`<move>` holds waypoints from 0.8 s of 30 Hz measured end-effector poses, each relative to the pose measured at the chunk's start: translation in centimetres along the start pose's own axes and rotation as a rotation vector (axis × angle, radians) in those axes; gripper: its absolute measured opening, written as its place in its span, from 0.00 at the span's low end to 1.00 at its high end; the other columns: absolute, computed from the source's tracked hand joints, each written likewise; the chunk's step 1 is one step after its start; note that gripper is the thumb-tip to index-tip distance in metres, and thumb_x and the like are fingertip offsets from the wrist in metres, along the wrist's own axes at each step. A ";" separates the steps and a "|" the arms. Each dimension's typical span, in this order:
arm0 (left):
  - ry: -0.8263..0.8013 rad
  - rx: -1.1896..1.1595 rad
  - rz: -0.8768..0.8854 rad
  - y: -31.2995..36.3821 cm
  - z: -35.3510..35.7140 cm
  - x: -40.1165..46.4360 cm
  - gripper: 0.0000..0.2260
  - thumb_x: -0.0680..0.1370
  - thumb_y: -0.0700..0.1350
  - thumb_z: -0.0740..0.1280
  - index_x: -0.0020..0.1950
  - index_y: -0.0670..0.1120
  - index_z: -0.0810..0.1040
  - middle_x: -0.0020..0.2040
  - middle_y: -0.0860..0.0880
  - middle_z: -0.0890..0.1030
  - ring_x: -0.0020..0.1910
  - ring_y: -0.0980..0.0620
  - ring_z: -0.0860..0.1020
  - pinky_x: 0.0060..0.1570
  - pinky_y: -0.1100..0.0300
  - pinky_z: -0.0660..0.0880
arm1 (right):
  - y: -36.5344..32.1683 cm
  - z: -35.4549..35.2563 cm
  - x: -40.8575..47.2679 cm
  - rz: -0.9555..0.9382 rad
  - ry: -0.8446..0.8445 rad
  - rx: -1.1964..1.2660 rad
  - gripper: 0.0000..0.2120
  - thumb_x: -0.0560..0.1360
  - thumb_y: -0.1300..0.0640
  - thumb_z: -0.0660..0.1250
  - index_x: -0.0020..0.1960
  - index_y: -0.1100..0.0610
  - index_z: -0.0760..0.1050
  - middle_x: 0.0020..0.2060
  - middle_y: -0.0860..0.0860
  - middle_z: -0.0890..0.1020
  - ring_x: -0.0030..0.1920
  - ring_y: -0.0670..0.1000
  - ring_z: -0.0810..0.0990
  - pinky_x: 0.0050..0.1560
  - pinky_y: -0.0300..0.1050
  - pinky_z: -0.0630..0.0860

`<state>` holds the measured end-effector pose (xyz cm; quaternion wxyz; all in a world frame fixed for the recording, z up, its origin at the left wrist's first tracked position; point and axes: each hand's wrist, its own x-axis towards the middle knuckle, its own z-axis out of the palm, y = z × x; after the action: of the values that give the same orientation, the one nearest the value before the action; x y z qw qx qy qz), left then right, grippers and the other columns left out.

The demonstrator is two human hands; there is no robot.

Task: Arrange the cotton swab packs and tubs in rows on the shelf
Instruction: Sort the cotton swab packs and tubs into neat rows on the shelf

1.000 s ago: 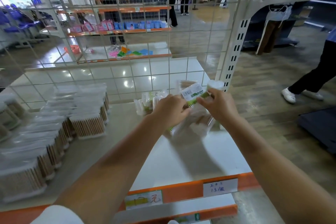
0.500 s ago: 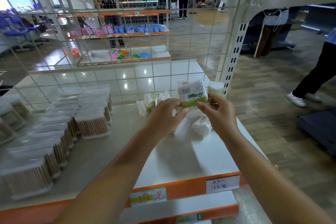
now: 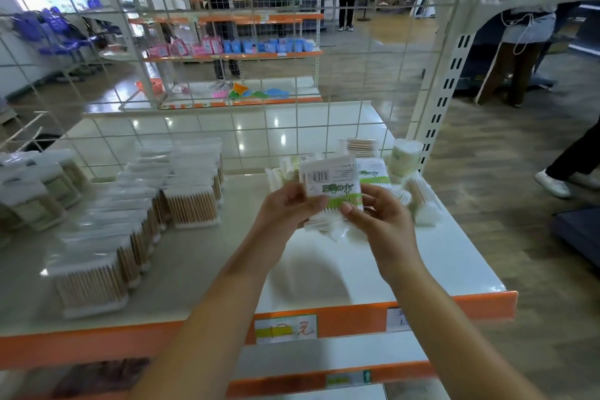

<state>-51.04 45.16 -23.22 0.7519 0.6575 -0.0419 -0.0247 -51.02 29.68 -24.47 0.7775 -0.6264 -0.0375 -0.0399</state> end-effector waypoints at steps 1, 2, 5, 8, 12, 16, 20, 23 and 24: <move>0.007 -0.013 0.007 -0.1 -0.1 -0.2 0.14 0.71 0.38 0.68 0.56 0.40 0.78 0.53 0.43 0.82 0.52 0.46 0.81 0.53 0.53 0.78 | 0.0 0.1 -0.1 0.002 -0.002 0.007 0.16 0.68 0.69 0.70 0.55 0.60 0.76 0.46 0.57 0.82 0.44 0.52 0.81 0.45 0.42 0.78; 0.014 -0.025 0.011 -0.2 -0.1 -0.4 0.14 0.70 0.39 0.69 0.55 0.41 0.78 0.52 0.44 0.83 0.53 0.45 0.81 0.55 0.52 0.77 | 0.0 0.2 -0.1 0.003 -0.006 0.009 0.16 0.68 0.69 0.70 0.55 0.60 0.75 0.47 0.58 0.82 0.44 0.52 0.81 0.45 0.43 0.79; 0.038 -0.013 0.031 -0.2 -0.3 -0.7 0.11 0.71 0.36 0.69 0.53 0.44 0.79 0.51 0.46 0.83 0.52 0.47 0.81 0.55 0.53 0.77 | 0.0 0.3 -0.1 0.007 -0.043 -0.022 0.16 0.68 0.69 0.70 0.53 0.58 0.76 0.45 0.56 0.82 0.42 0.50 0.80 0.43 0.40 0.78; 0.052 0.037 0.053 0.0 -0.6 -0.8 0.11 0.72 0.34 0.68 0.53 0.44 0.80 0.50 0.46 0.84 0.52 0.48 0.81 0.54 0.57 0.77 | 0.3 0.0 0.0 0.050 -0.091 -0.068 0.18 0.68 0.68 0.71 0.56 0.55 0.74 0.43 0.56 0.80 0.40 0.47 0.80 0.41 0.39 0.76; 0.039 0.136 0.074 0.6 -1.7 -0.7 0.12 0.71 0.32 0.69 0.50 0.46 0.81 0.46 0.50 0.84 0.47 0.53 0.82 0.47 0.65 0.77 | 0.8 -0.3 -0.2 0.018 -0.101 -0.155 0.25 0.68 0.68 0.72 0.59 0.50 0.71 0.47 0.54 0.78 0.47 0.50 0.78 0.48 0.45 0.78; 0.025 0.154 0.075 1.5 -2.5 -0.4 0.16 0.68 0.30 0.71 0.52 0.45 0.80 0.41 0.52 0.84 0.43 0.54 0.82 0.46 0.63 0.78 | 0.7 -0.3 -0.6 -0.029 -0.150 -0.204 0.25 0.66 0.62 0.75 0.58 0.47 0.71 0.51 0.52 0.79 0.50 0.50 0.78 0.50 0.47 0.77; 0.004 0.208 0.103 1.8 -3.0 -0.5 0.19 0.65 0.32 0.73 0.51 0.49 0.79 0.46 0.48 0.83 0.45 0.51 0.82 0.46 0.58 0.79 | 0.5 -0.3 -0.9 -0.022 -0.174 -0.214 0.28 0.63 0.52 0.77 0.60 0.46 0.72 0.49 0.49 0.79 0.50 0.46 0.79 0.51 0.44 0.77; -0.059 0.272 0.098 1.7 -3.0 -0.8 0.20 0.66 0.33 0.74 0.50 0.54 0.78 0.45 0.52 0.83 0.44 0.51 0.83 0.45 0.57 0.80 | 0.5 -0.2 -1.0 0.009 -0.244 -0.186 0.22 0.63 0.54 0.75 0.55 0.46 0.75 0.42 0.47 0.81 0.46 0.49 0.79 0.50 0.46 0.77; -0.078 0.268 0.090 1.6 -2.9 -0.8 0.20 0.66 0.33 0.74 0.49 0.55 0.78 0.45 0.53 0.83 0.44 0.52 0.83 0.44 0.58 0.80 | 0.6 -0.2 -1.0 0.019 -0.265 -0.150 0.20 0.63 0.55 0.74 0.54 0.48 0.77 0.40 0.48 0.81 0.45 0.50 0.79 0.48 0.45 0.77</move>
<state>-51.61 48.30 -22.03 0.6555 0.7480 -0.1033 -0.0107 -51.96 29.66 -25.16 0.7173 -0.6827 -0.1308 0.0478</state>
